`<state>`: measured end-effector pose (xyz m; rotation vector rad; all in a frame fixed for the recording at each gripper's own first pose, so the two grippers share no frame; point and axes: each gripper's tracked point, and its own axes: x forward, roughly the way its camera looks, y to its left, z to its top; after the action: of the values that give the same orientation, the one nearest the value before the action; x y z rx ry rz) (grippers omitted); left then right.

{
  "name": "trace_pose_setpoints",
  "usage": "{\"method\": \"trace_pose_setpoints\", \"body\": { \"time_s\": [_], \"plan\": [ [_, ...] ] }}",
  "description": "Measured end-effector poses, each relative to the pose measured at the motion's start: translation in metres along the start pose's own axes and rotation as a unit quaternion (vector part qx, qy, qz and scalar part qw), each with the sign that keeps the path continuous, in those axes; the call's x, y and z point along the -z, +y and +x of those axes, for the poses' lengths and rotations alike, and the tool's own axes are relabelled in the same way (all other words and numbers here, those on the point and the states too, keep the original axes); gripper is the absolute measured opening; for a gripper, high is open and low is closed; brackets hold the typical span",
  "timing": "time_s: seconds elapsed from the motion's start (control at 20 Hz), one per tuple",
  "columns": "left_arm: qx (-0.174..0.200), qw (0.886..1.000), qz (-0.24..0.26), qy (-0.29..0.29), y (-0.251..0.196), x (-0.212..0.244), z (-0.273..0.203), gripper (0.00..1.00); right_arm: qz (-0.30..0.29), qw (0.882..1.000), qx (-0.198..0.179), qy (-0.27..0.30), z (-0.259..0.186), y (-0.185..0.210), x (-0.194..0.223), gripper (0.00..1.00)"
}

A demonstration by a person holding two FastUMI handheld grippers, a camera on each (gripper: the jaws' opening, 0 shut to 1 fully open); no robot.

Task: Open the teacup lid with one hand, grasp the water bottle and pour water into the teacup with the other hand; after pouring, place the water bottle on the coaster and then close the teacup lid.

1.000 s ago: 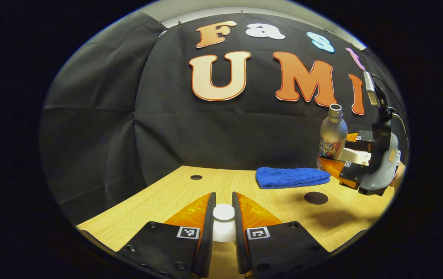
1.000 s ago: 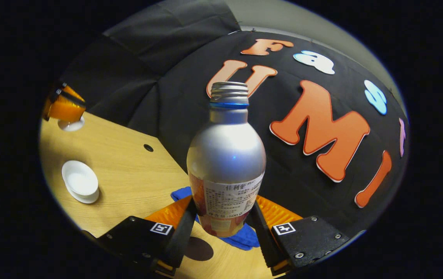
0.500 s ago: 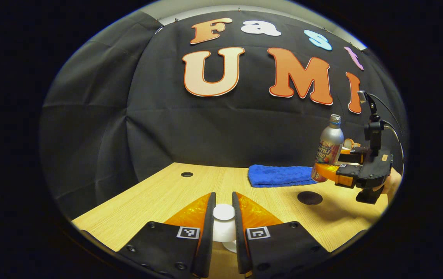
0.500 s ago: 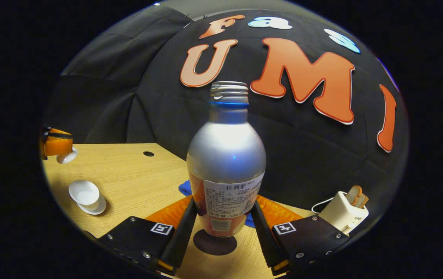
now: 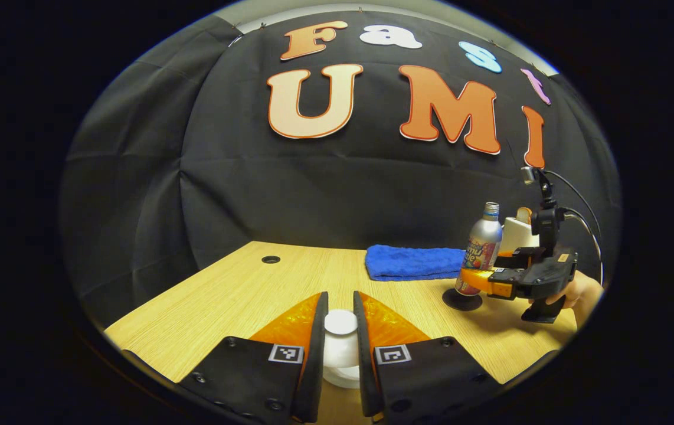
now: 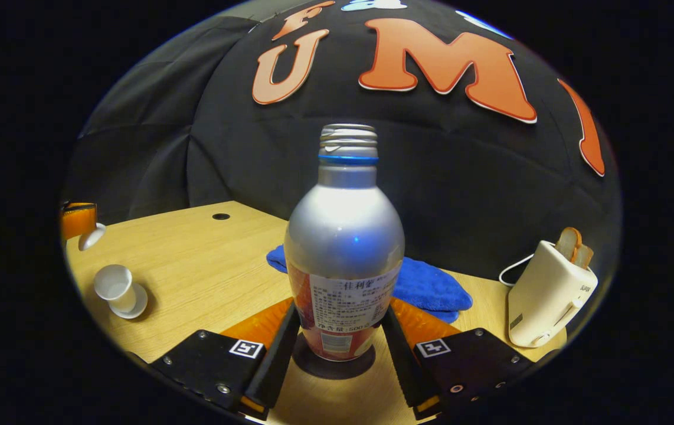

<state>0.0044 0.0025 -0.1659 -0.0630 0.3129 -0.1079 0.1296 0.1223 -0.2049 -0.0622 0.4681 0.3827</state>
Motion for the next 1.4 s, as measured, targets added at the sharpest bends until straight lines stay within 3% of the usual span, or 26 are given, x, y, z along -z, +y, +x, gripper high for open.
{"method": "trace_pose_setpoints", "body": {
  "time_s": [0.05,0.1,0.45,0.75,1.0,1.4],
  "plan": [
    [0.001,1.000,0.001,0.002,-0.001,0.001,0.001,0.30,0.006,1.000,-0.002,0.006,0.002,-0.001,0.004,0.76],
    [0.001,1.000,0.001,0.003,0.000,0.002,0.000,0.30,0.014,1.000,-0.004,0.011,0.004,-0.001,0.007,0.80],
    [-0.001,1.000,-0.002,0.008,0.000,0.007,0.002,0.30,0.056,0.998,-0.011,0.030,0.013,-0.003,0.022,0.80],
    [0.008,1.000,-0.009,0.014,-0.002,0.014,0.000,0.30,0.018,0.999,0.001,0.039,0.012,-0.005,0.028,0.83],
    [0.024,0.999,-0.008,0.030,-0.016,0.034,0.007,0.30,0.016,0.999,-0.003,0.036,-0.009,-0.003,0.028,0.96],
    [0.029,0.998,-0.002,0.055,-0.022,0.061,0.014,0.30,0.026,1.000,-0.001,0.014,-0.046,-0.009,0.016,0.98]
  ]
}}
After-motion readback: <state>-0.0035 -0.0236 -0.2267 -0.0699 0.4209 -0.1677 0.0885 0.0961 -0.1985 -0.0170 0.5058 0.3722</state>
